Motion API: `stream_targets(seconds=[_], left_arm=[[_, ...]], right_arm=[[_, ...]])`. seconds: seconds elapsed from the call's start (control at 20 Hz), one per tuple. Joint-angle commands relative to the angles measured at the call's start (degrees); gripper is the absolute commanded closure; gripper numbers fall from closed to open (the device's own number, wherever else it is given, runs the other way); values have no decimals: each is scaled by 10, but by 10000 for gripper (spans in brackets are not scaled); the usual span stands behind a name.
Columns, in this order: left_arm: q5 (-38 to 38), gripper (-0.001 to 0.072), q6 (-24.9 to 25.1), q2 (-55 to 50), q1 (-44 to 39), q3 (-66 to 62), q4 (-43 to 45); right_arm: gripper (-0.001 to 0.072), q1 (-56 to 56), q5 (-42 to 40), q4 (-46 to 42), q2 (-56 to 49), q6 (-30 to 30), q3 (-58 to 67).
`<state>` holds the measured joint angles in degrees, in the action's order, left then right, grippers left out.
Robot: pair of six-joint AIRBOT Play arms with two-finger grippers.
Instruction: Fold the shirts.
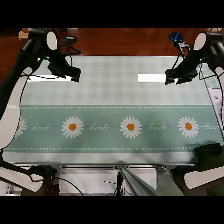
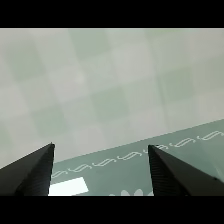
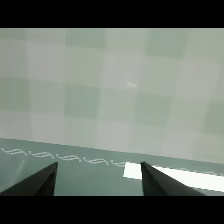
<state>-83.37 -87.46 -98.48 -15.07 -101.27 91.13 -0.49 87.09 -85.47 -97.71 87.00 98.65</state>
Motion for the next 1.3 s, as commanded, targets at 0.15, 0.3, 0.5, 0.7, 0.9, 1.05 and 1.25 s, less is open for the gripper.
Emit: stream_targets(seconds=[0.15,0.3,0.5,0.7,0.9,1.05,1.25], left_arm=[[5,-7,-24,-14,5,0,-97],[4,-4,-22,-15,16,0,-132],[4,-3,-22,-20,19,0,-130],[4,-3,-22,-22,18,0,-132],[4,-3,-22,-22,18,0,-132],[4,-4,-22,-22,18,0,-132],[4,-3,-22,-22,18,0,-132]], right_arm=[[114,-33,21,78,-3,-27,1],[115,-33,21,83,-3,-26,1],[120,-33,27,87,-3,-26,1],[120,-33,31,89,-3,-26,1],[120,-33,31,89,-3,-26,1],[120,-33,31,89,-3,-26,1],[120,-33,31,89,-3,-26,1]])
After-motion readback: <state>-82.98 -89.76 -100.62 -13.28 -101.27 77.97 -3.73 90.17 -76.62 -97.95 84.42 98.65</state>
